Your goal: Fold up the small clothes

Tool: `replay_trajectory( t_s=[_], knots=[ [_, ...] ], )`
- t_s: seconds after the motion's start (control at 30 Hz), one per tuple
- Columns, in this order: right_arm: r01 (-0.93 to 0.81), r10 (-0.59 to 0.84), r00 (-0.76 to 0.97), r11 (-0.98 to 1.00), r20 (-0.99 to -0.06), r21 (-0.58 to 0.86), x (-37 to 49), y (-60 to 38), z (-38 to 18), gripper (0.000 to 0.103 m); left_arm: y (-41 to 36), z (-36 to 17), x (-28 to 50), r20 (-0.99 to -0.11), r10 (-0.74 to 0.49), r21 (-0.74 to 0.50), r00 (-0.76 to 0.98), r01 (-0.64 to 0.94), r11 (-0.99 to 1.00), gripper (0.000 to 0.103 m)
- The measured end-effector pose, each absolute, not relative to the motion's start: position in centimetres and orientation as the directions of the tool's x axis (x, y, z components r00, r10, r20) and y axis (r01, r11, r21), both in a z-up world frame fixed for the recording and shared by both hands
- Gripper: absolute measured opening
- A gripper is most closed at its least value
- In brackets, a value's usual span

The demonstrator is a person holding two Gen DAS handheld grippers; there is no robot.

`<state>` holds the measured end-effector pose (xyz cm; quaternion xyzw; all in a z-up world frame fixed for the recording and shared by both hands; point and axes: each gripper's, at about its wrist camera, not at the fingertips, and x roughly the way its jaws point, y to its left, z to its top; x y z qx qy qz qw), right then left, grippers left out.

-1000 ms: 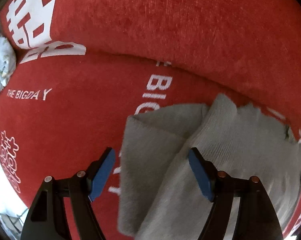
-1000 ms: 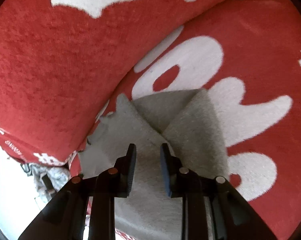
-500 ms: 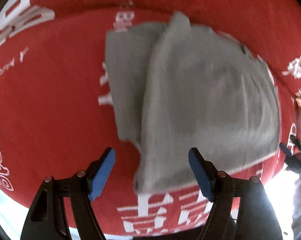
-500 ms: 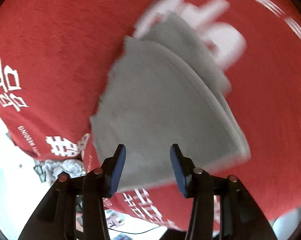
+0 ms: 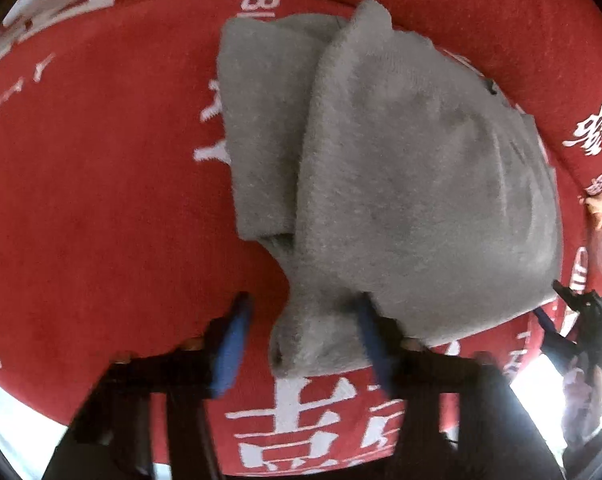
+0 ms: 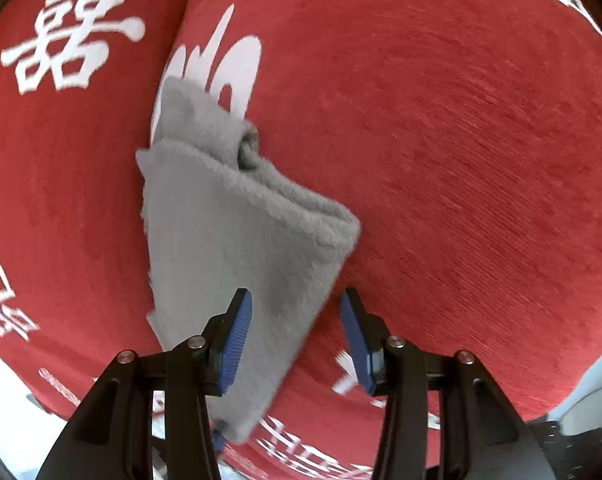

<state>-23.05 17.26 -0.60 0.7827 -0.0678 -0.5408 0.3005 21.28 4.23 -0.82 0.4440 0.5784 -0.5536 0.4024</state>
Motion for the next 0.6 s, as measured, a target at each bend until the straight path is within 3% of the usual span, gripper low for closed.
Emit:
replay_trajectory(
  t_s=[0.03,0.07,0.1,0.2,0.3,0.5,0.6],
  knots=[
    [0.223,-0.431,0.404,-0.809,-0.807,0.543,-23.0,16.8,-0.6,0.034,4.5,-0.9,21.7,-0.95,0.073,-0.306,-0.304,0.952,-0.007,0.025],
    [0.257,-0.404,0.399,-0.813,-0.823,0.523,-22.8,16.1,-0.4,0.018,4.6,-0.9,21.9,-0.947,0.076,-0.314,-0.312,0.95,-0.011,0.021],
    [0.318,-0.357,0.393,-0.812,-0.847,0.49,-22.5,15.1,-0.1,0.008,4.8,-0.7,21.9,-0.95,0.073,-0.307,-0.304,0.951,-0.024,0.019],
    [0.476,-0.294,0.37,-0.755,-0.881,0.452,-22.1,13.4,1.7,0.008,5.4,1.2,21.8,-0.944,0.038,-0.328,-0.327,0.942,-0.062,0.009],
    [0.571,-0.268,0.347,-0.7,-0.899,0.429,-21.9,13.0,3.1,0.008,6.0,1.9,22.5,-0.942,0.024,-0.336,-0.335,0.94,-0.063,0.009],
    [0.59,-0.168,0.309,-0.739,-0.936,0.327,-23.1,14.3,0.2,0.008,8.0,-0.6,22.8,-0.961,0.04,-0.276,-0.274,0.959,-0.069,0.009],
    [0.579,-0.176,0.325,-0.74,-0.929,0.343,-23.4,14.2,0.1,0.008,8.1,-0.1,23.0,-0.962,0.044,-0.272,-0.27,0.959,-0.081,0.009]
  ],
)
